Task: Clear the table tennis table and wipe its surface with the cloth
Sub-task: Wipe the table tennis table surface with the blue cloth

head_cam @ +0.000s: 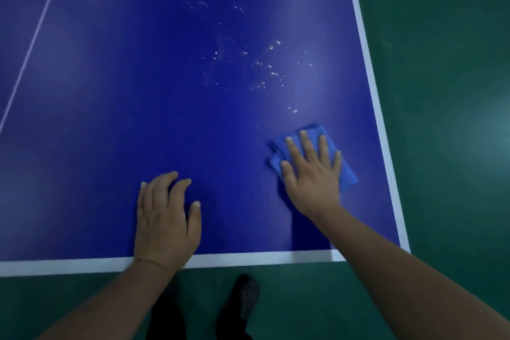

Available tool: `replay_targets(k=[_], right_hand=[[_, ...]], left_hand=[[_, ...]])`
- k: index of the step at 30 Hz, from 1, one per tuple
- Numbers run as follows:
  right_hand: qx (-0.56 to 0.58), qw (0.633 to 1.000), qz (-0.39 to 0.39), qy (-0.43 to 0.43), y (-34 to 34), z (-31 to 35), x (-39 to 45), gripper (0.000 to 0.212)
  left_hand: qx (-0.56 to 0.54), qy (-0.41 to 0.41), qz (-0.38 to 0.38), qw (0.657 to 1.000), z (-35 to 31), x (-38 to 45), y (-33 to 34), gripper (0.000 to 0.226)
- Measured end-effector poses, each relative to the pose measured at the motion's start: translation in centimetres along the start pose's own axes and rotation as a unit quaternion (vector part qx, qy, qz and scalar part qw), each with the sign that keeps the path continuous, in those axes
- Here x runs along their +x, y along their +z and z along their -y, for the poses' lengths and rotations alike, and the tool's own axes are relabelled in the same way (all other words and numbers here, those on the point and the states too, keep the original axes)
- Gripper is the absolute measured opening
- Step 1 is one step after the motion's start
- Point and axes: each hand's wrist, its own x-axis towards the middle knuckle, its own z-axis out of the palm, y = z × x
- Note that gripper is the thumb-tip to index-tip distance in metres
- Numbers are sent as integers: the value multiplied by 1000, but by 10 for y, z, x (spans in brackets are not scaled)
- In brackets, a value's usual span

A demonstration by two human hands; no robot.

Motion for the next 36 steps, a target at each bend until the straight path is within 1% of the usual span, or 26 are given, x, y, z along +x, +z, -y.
replay_targets(k=[3, 4, 5, 7, 11, 13, 15, 17, 19, 21, 23, 26, 28, 30, 32, 33, 34, 36], right_hand=[[16, 990, 5, 143, -5, -38, -12, 65], [23, 985, 10, 172, -5, -41, -19, 67], [22, 983, 9, 180, -3, -34, -26, 67], [13, 989, -5, 144, 3, 5, -37, 67], [15, 1000, -23, 0, 18, 124, -13, 58], [38, 998, -29, -34, 15, 185, 16, 57], [62, 996, 2, -68, 13, 235, 53, 57], [82, 992, 34, -85, 8, 270, 90, 57], [82, 991, 27, -100, 2, 286, 124, 57], [76, 991, 20, -104, -4, 275, 152, 56], [56, 997, -2, -59, -11, 232, 174, 55], [33, 995, -64, 76, -22, 122, 198, 54], [46, 982, -54, 176, -36, 48, 206, 55], [64, 965, -25, 252, -48, 5, 210, 57], [73, 955, -33, 286, -47, 8, 213, 58], [73, 956, -44, 280, -46, 25, 212, 58], [70, 963, -52, 256, -41, 48, 209, 57], [58, 982, -54, 170, -32, 105, 192, 56]], left_hand=[[44, -50, -25, 997, 30, 35, -18, 55], [57, -60, -30, 996, 40, 46, -23, 56], [68, -66, -32, 995, 48, 54, -27, 57], [78, -69, -27, 994, 59, 63, -28, 57], [61, -72, -33, 995, 63, 65, -25, 55], [50, -80, -45, 995, 65, 66, -25, 56], [43, -83, -52, 994, 66, 67, -26, 58], [42, -88, -48, 994, 66, 67, -25, 59], [51, -89, -31, 994, 68, 68, -23, 61], [62, -80, -19, 995, 69, 71, -22, 60], [71, -69, -7, 995, 69, 70, -22, 59], [77, -68, 5, 995, 70, 69, -24, 58], [81, -67, 8, 994, 70, 69, -24, 59], [83, -67, 9, 994, 70, 70, -24, 59], [83, -68, 11, 994, 70, 70, -24, 60], [81, -68, 11, 994, 70, 70, -24, 60], [77, -68, 10, 995, 70, 70, -24, 60], [73, -66, 6, 995, 70, 71, -24, 60]])
